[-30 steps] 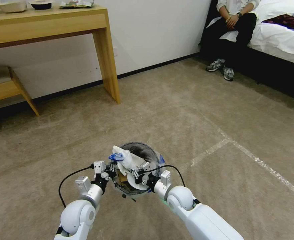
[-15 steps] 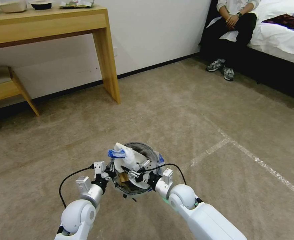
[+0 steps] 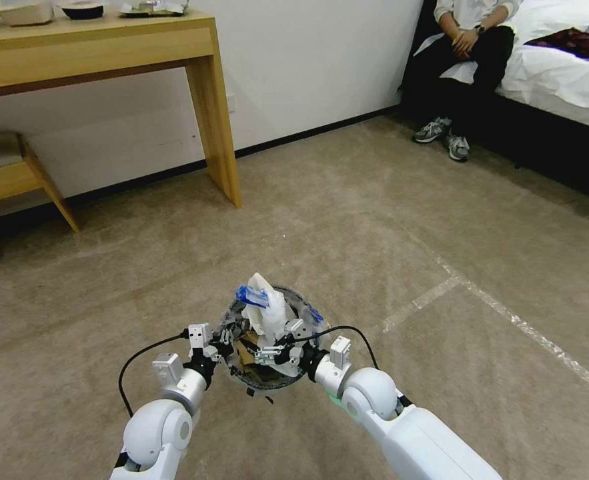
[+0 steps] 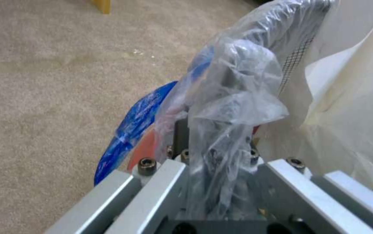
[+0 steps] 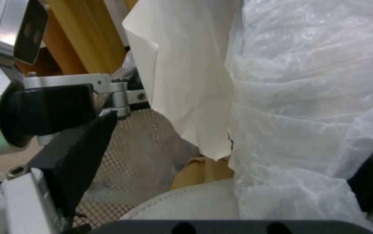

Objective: Pick up the trash bin and place the garbage on the floor into it.

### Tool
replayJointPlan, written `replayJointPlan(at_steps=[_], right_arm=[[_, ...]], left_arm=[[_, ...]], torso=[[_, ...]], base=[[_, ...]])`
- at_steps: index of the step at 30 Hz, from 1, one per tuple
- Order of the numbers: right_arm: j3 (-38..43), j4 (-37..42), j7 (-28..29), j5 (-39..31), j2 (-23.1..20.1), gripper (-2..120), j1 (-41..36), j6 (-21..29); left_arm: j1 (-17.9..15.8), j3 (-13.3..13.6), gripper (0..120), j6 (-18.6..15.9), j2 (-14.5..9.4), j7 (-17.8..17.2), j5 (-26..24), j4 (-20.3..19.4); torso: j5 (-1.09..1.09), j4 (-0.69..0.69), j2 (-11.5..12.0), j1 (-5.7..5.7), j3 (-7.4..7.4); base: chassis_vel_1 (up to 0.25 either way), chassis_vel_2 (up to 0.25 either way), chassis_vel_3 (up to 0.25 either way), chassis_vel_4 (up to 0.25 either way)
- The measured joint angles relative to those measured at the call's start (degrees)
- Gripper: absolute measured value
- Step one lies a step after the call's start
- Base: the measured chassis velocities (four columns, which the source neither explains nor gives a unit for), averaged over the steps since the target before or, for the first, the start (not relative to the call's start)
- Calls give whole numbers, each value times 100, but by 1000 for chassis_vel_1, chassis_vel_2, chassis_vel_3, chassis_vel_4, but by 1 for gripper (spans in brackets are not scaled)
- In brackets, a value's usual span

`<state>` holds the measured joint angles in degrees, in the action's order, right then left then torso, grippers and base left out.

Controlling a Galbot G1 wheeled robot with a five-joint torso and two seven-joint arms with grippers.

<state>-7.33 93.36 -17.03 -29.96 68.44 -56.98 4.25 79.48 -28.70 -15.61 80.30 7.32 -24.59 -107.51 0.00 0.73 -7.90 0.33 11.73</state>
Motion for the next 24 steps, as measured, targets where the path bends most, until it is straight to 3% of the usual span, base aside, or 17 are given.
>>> replayJointPlan(at_steps=[24], right_arm=[[-6,173,-10,-13,-65,100,-44,38]], left_arm=[[-104,-43,1,9,26,-13,-17,123]], torso=[[0,0,0,0,0]], base=[[0,0,0,0]])
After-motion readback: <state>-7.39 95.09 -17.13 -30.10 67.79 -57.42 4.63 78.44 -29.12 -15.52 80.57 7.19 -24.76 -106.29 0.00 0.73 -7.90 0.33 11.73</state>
